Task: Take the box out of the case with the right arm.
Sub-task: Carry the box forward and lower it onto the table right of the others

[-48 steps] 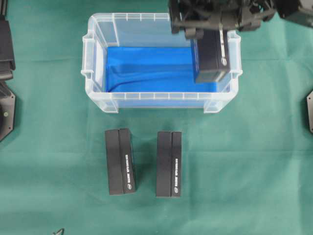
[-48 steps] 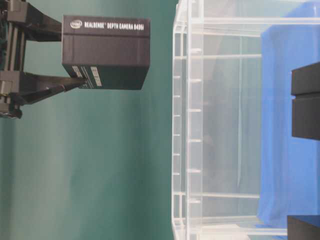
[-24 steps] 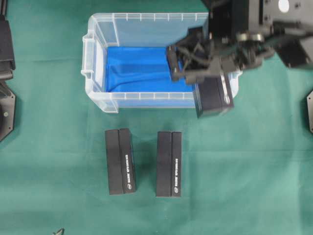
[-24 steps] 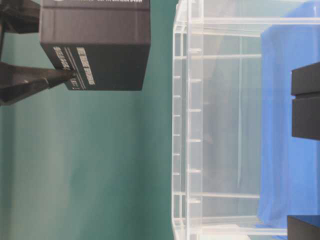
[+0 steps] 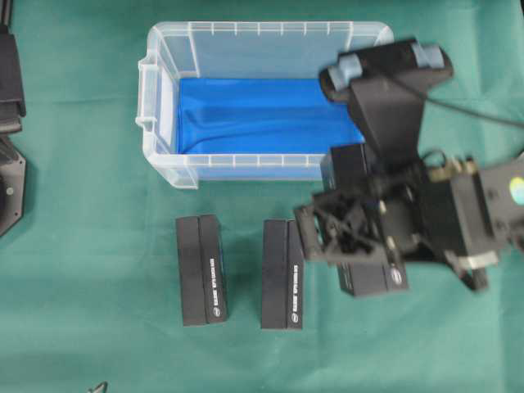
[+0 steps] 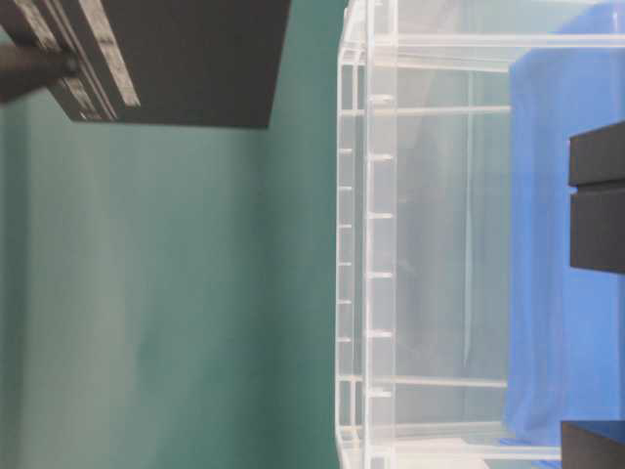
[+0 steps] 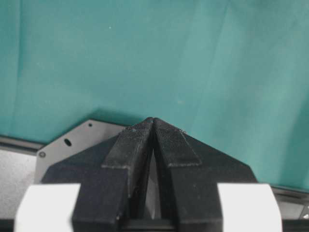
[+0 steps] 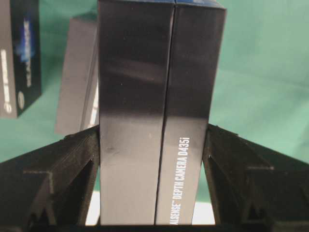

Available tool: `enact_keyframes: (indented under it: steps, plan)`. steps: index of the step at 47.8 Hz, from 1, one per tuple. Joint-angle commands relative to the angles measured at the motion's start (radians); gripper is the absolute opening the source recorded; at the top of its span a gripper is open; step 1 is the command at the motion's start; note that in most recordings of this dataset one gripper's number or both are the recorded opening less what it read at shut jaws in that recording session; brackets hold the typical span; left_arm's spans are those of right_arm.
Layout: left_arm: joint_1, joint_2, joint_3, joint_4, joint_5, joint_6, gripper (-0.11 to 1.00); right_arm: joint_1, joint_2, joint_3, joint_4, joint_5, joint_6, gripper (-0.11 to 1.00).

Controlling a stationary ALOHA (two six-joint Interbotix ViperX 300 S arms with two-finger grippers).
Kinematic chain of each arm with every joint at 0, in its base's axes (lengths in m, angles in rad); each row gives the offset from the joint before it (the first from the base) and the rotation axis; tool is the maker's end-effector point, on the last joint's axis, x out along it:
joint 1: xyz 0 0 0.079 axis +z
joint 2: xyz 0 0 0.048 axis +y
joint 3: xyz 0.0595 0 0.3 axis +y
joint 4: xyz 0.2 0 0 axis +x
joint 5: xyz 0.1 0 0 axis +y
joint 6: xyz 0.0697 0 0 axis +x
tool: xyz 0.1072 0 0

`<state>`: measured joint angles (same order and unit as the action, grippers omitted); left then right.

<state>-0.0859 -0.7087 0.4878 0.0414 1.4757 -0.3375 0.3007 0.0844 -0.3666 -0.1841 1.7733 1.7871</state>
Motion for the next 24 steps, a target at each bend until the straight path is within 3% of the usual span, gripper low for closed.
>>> enact_keyframes:
  steps: [1, 7, 24]
  plan:
    - [0.002, 0.000, -0.009, 0.003, -0.003, 0.000, 0.08, 0.038, -0.028, -0.025, -0.008, 0.012, 0.028, 0.67]
    - [0.002, 0.000, -0.009, 0.003, -0.003, 0.000, 0.08, 0.063, -0.026, -0.026, -0.008, 0.041, 0.060, 0.67]
    - [0.002, 0.000, -0.008, 0.003, -0.003, 0.000, 0.08, 0.071, -0.012, 0.029, -0.008, 0.037, 0.071, 0.67]
